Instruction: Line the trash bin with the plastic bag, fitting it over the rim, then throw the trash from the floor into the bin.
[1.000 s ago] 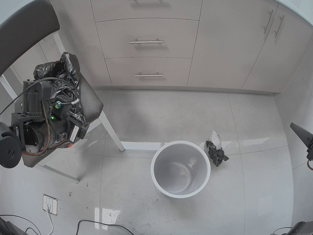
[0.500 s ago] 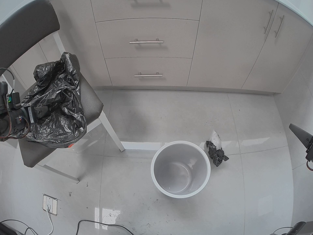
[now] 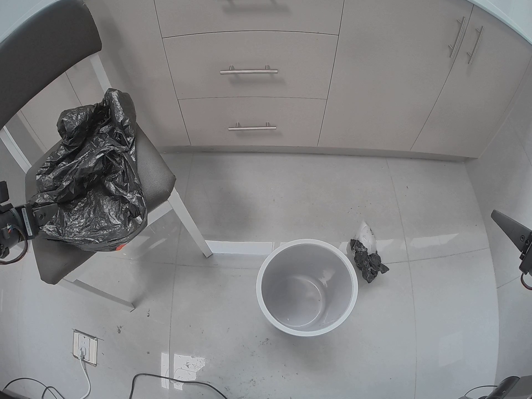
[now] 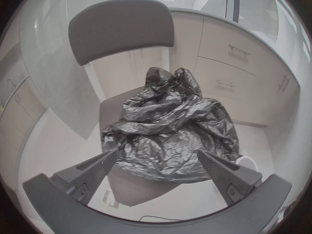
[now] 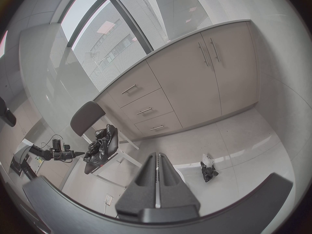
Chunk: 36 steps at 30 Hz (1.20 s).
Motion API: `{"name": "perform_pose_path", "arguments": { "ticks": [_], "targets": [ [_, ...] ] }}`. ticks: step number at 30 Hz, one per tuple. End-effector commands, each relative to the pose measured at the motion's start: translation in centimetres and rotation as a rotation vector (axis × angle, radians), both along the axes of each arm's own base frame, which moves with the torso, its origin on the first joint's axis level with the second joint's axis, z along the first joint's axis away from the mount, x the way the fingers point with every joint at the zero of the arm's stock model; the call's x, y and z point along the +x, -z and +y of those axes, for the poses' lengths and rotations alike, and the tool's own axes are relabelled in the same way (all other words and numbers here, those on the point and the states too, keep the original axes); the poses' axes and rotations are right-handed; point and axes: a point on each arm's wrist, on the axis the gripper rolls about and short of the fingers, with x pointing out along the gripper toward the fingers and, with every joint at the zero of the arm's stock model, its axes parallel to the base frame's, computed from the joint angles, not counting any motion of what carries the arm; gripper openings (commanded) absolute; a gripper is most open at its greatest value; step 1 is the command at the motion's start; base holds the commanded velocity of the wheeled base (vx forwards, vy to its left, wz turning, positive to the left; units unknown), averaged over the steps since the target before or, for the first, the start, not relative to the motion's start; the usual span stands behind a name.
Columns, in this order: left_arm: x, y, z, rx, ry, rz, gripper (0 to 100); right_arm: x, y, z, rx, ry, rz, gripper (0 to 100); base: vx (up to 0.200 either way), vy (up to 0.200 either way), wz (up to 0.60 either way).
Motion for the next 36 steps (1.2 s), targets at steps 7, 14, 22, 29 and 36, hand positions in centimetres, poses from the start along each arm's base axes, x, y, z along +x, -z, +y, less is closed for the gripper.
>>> {"name": "perform_pose_path", "arguments": {
  "ticks": [7, 14, 22, 29, 36],
  "targets": [
    [1.2, 2.6, 6.1, 0.072, -0.096, 0.038, 100, -0.1, -0.1, 0.0, 0.002, -0.001, -0.01, 0, 0.0, 0.0, 0.0],
    [3.5, 3.5, 7.9, 0.064, -0.021, -0.002, 100, -0.2, -0.3, 0.0, 0.003, 0.0, -0.017, 0, 0.0, 0.0, 0.0],
    [4.8, 4.3, 8.7, 0.044, 0.02, 0.008, 100, -0.2, -0.2, 0.0, 0.002, -0.003, -0.013, 0, 0.0, 0.0, 0.0],
    [6.0, 4.9, 9.7, 0.054, 0.025, 0.024, 100, -0.1, -0.1, 0.0, 0.002, -0.003, -0.008, 0, 0.0, 0.0, 0.0],
    [6.5, 4.4, 9.8, 0.062, 0.029, 0.006, 100, -0.1, -0.1, 0.0, 0.001, -0.003, -0.007, 0, 0.0, 0.0, 0.0]
  ]
}}
